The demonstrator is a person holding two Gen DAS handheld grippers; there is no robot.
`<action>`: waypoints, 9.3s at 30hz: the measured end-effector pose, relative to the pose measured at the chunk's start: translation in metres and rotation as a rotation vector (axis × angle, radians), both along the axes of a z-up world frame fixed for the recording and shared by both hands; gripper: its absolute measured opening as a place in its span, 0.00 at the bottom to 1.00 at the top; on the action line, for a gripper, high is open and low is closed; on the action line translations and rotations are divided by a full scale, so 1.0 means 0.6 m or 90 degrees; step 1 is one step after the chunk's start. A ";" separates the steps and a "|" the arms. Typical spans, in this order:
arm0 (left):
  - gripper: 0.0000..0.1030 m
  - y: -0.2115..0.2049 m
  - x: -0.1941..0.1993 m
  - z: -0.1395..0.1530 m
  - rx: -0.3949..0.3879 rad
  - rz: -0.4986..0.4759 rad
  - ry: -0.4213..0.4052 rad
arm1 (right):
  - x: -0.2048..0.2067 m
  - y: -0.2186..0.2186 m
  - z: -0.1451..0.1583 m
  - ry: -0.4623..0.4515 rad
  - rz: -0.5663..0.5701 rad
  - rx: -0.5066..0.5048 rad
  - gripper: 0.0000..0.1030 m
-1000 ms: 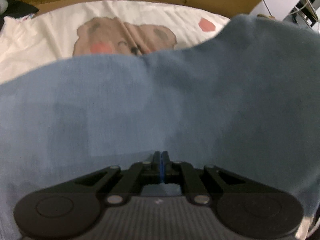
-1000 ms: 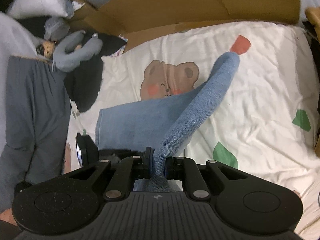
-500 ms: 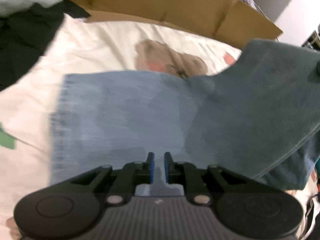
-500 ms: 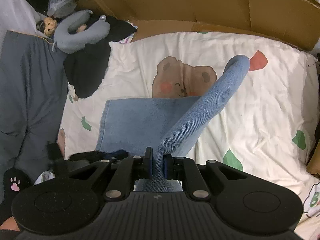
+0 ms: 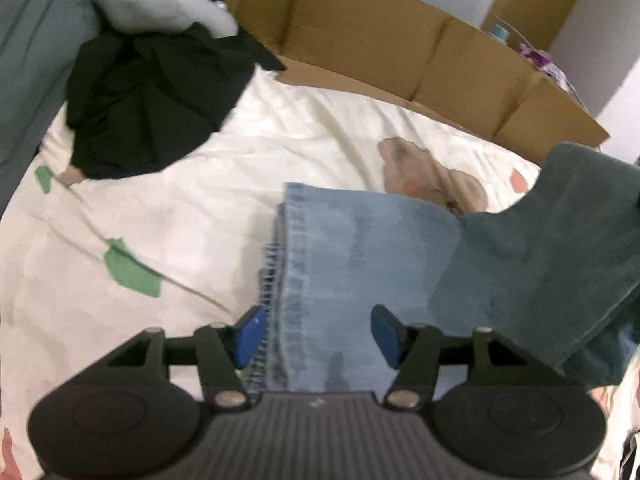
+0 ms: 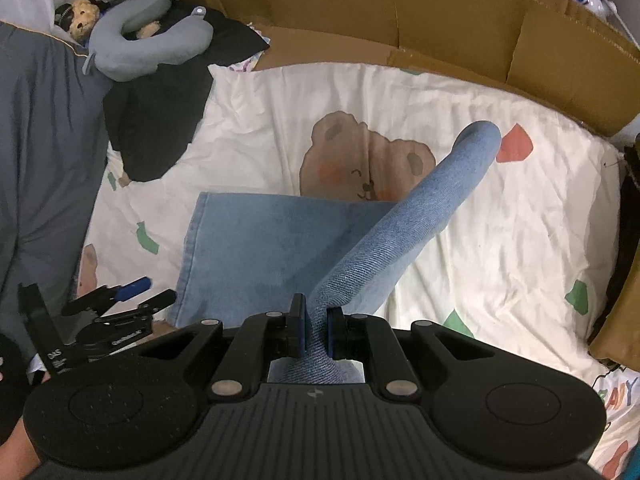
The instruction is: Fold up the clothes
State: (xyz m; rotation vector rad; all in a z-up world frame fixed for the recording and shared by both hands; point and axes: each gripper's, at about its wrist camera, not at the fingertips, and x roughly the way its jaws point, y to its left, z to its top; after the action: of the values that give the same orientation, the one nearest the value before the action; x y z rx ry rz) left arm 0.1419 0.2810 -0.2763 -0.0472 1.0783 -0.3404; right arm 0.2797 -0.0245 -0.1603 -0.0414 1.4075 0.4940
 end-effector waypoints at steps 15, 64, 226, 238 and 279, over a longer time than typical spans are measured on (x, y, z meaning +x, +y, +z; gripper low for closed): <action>0.63 0.066 -0.018 -0.044 -0.062 0.050 0.036 | -0.049 0.089 0.004 -0.052 0.030 0.012 0.08; 0.51 0.111 0.003 -0.084 -0.312 0.113 0.117 | -0.174 0.296 -0.217 0.054 0.150 0.107 0.25; 0.55 0.039 0.135 -0.218 -0.334 -0.020 0.204 | -0.027 0.041 -0.436 0.036 -0.027 0.282 0.22; 0.47 -0.012 0.109 -0.145 -0.346 -0.017 0.173 | -0.045 -0.003 -0.330 -0.034 0.003 0.257 0.19; 0.47 -0.392 0.215 0.156 -0.383 -0.178 0.092 | 0.088 -0.408 0.016 -0.161 -0.133 0.295 0.20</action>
State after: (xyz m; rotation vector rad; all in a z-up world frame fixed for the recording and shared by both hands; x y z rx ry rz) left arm 0.2707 0.0458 -0.1826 -0.4656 1.0935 -0.9179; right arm 0.3325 -0.2694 -0.1509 0.4007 1.0109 0.6066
